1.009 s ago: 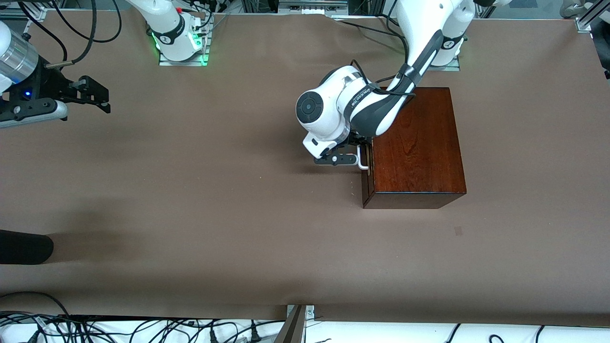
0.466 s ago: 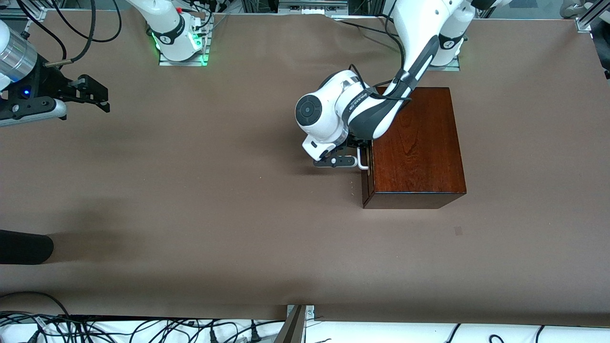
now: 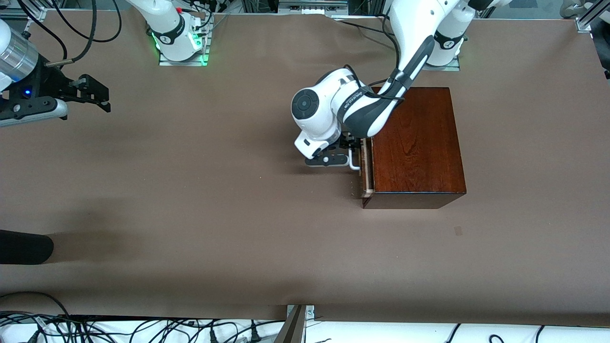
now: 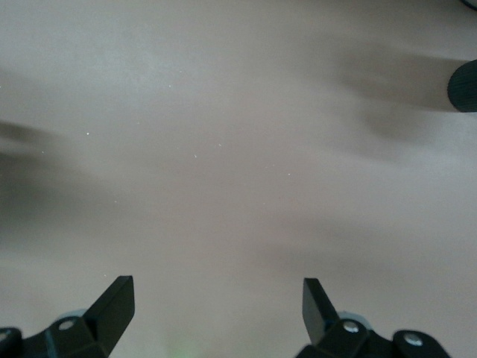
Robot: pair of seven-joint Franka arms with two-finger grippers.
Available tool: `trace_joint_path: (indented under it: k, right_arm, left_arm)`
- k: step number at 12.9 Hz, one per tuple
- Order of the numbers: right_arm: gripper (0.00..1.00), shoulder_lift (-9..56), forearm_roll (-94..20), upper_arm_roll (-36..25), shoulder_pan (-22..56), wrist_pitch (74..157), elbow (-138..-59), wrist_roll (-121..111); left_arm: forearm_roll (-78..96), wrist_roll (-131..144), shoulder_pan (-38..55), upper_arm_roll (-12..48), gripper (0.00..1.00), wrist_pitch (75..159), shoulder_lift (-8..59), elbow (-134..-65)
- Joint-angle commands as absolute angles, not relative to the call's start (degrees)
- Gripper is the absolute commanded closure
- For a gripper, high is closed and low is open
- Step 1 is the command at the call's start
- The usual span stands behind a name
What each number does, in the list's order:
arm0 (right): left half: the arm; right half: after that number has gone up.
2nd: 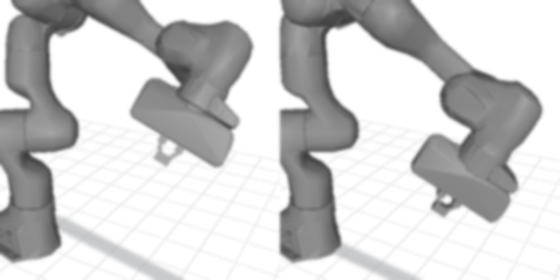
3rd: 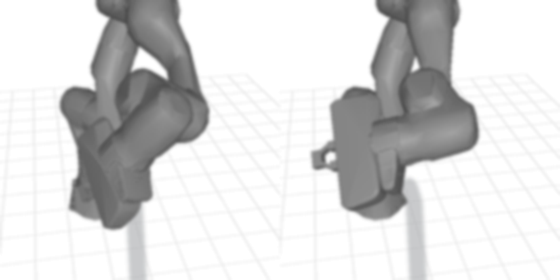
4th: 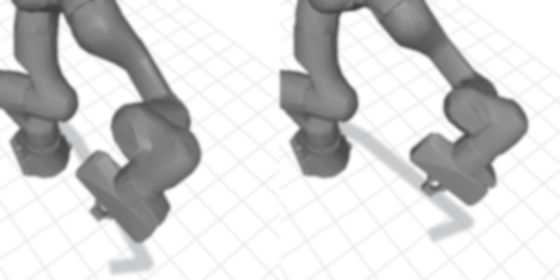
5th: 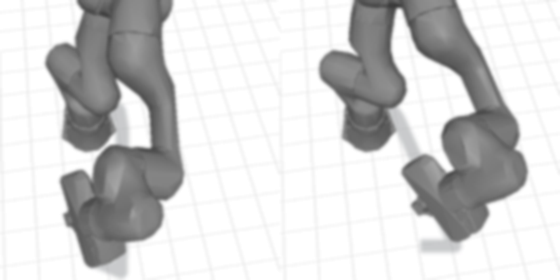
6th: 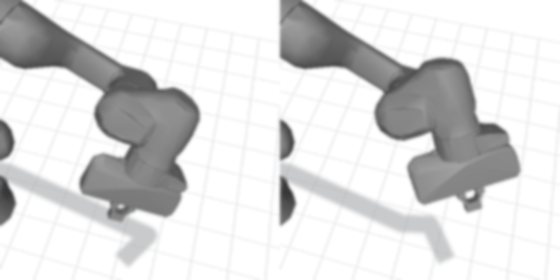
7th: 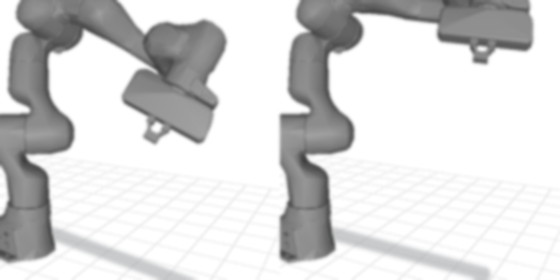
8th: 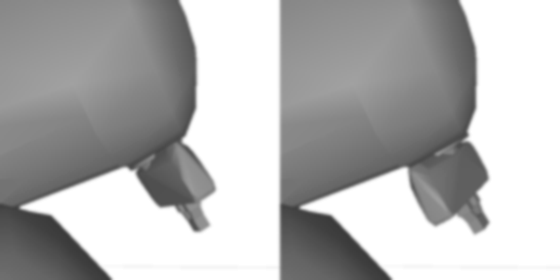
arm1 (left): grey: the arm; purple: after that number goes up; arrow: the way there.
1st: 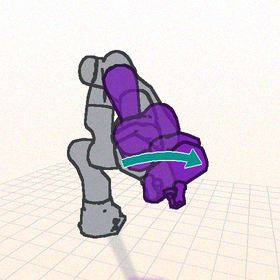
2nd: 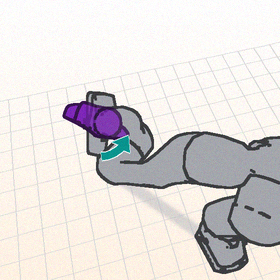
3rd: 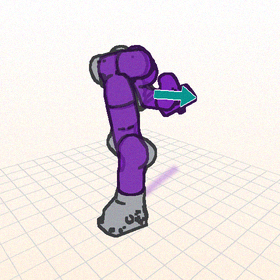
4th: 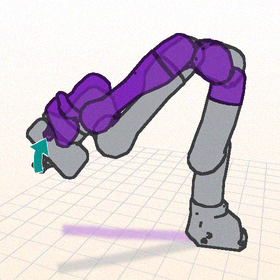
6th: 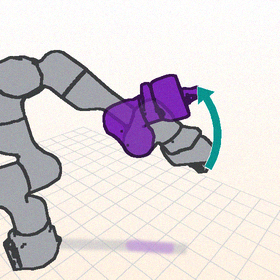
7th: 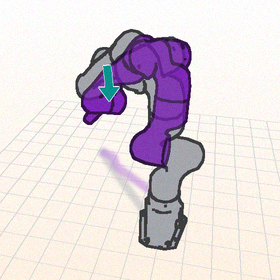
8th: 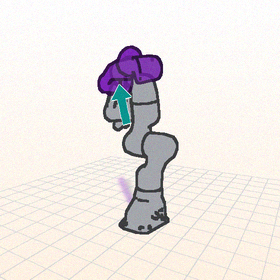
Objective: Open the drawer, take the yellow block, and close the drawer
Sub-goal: 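Pull the drawer open with the left gripper, exposing the yellow cube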
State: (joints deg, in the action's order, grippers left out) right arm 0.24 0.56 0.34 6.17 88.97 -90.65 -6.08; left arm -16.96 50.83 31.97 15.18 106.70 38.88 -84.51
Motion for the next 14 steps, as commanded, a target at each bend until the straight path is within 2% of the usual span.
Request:
trace_joint_path:
  k: [1, 4, 9, 14]
  right_arm:
    - [0.0, -1.8, 0.8, 1.0, 6.1, 85.6, -90.1, -4.3]
    - [0.0, -2.0, 0.8, 0.9, 6.0, 84.8, -85.5, -2.6]
    - [0.0, -2.1, 0.9, 2.3, 6.1, 82.4, -85.5, -2.3]
    - [0.0, -2.1, 0.9, 2.4, 6.1, 81.8, -85.3, -2.3]
  left_arm:
    - [-13.9, 51.6, 33.3, 15.3, 0.0, 113.0, 39.6, -83.9]
    - [-12.7, 51.8, 34.7, 15.3, 0.0, 115.5, 39.9, -83.8]
    - [-10.8, 55.0, 36.2, 15.3, 0.0, 116.0, 41.9, -80.6]
    - [-10.6, 54.9, 36.0, 15.3, 0.0, 115.4, 40.8, -80.4]
